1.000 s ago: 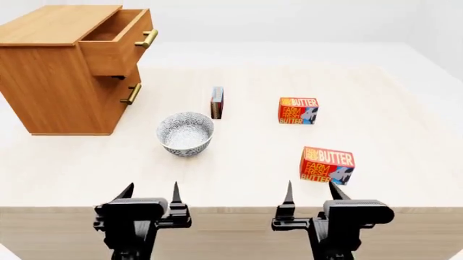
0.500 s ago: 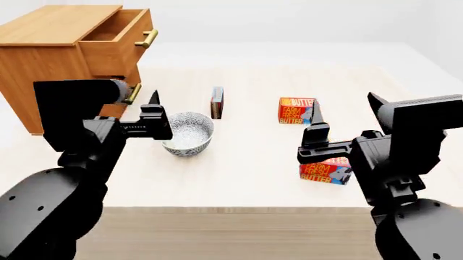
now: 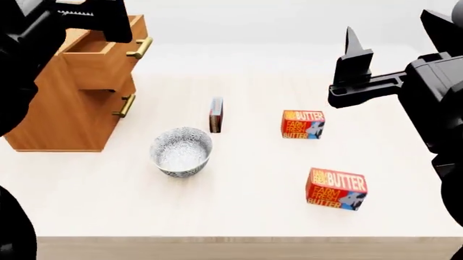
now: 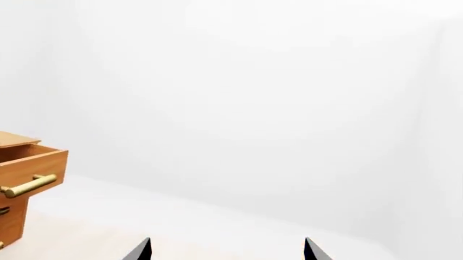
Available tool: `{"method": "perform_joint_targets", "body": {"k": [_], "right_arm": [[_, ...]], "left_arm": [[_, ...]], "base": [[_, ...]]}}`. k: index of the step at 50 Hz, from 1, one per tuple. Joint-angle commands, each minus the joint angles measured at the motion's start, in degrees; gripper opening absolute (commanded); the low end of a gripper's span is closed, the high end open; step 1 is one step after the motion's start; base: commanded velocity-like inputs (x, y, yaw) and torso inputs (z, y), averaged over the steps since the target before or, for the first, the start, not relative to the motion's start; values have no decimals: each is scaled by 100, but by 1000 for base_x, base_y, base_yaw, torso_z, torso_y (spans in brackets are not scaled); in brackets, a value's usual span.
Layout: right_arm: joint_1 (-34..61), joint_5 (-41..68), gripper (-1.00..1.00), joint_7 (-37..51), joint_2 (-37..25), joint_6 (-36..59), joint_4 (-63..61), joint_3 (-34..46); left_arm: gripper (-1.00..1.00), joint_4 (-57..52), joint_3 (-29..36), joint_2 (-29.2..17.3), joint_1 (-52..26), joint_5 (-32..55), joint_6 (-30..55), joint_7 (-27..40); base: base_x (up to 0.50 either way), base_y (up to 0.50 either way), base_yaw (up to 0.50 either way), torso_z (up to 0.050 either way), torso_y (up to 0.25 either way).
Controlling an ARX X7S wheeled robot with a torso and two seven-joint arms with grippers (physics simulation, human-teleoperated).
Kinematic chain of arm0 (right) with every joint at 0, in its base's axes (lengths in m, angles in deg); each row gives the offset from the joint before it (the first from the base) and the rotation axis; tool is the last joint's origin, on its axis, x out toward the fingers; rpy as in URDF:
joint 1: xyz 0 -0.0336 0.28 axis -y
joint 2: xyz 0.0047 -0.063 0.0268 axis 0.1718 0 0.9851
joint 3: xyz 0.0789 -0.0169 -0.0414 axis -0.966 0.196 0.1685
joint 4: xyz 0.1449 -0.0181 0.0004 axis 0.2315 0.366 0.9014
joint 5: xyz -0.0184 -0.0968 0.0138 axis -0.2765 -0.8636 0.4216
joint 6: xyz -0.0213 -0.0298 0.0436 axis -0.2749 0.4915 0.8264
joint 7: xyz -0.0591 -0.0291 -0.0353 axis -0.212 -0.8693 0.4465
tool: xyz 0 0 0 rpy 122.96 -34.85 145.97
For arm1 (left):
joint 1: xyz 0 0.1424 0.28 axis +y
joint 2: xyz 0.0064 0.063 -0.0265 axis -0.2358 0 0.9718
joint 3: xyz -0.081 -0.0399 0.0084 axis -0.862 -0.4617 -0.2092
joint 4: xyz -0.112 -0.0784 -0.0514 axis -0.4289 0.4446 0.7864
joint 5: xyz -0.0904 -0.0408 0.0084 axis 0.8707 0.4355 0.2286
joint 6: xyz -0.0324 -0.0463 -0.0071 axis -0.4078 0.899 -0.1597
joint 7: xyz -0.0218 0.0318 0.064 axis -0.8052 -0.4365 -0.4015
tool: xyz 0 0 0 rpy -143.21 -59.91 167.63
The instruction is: Put the chocolate pudding in the top drawer of the cabinet and close it.
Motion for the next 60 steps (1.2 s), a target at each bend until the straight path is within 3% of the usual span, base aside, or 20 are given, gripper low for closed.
{"method": "perform_joint_targets", "body": {"k": [1,46,53,60], "right_arm": [[432,700,100,507,-301,-45,150,85],[285,409,100,390,-622,-553,79,485],[136,278,100,358,-648,-635,73,538],[15,8,100,289,-678,-683,87,703]], "left_arm": [[100,454,366,-297,-652,47,-124,80],[100,1005,645,-492,-822,-52,-324,133],[100,1680,692,-378,-1072,111,63,141],[100,2637,1220,-384,-1396,-147,48,-148]], "base": [[500,0,0,0,0],[467,0,0,0,1],[0,0,0,0,0],[0,0,0,0,0]]}}
